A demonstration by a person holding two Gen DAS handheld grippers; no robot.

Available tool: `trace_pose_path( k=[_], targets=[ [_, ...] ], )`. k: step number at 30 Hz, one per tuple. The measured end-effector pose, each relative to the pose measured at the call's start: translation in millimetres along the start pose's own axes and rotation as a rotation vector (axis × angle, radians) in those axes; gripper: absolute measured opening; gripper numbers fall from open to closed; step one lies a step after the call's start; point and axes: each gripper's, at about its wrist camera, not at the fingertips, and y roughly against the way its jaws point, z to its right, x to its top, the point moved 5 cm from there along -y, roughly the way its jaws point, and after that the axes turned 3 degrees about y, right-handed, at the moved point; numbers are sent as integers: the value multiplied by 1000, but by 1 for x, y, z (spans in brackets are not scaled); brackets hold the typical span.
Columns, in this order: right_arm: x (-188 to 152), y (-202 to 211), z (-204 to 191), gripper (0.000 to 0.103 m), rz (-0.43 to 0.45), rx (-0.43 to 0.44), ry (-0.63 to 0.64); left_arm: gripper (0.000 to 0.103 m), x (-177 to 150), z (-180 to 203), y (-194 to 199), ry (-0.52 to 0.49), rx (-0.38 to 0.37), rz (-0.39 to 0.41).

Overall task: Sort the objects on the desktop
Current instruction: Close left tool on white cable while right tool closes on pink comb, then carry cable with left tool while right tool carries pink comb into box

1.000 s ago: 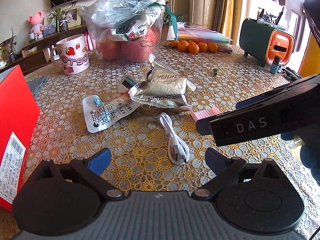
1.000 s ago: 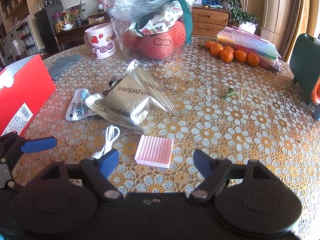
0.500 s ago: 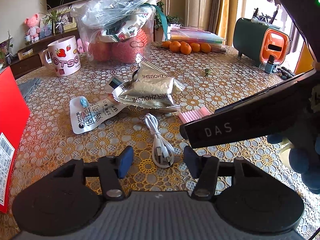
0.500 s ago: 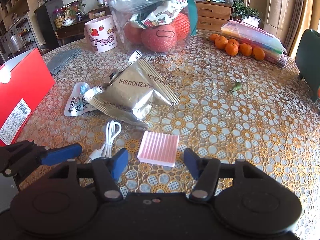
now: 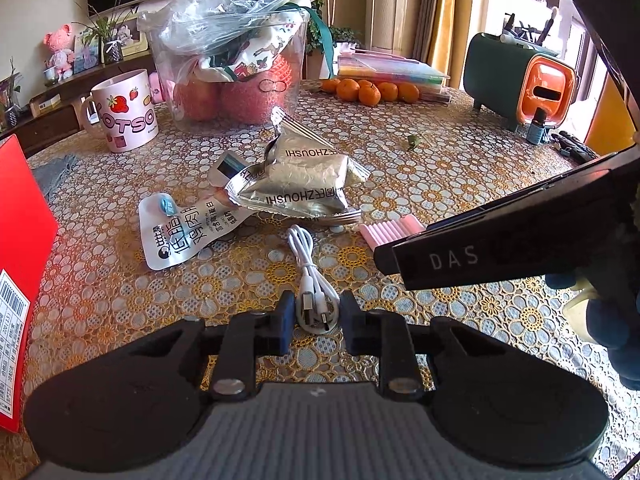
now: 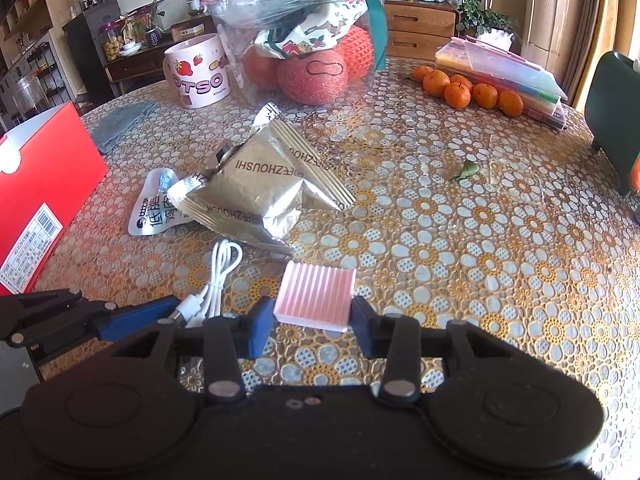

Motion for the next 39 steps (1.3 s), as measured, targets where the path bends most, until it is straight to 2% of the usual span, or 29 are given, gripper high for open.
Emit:
trace_pose_path(
  k=[20, 31, 39],
  targets=[
    [-10, 36, -12, 41, 9, 4, -10, 21, -2, -16, 27, 76, -16, -18],
    [-11, 60, -27, 41, 4, 15, -15, 20, -6, -44, 55, 210, -89, -70],
    [-11, 77, -48, 41, -1, 24, 12, 20, -4, -58, 89, 230, -101, -44]
  ],
)
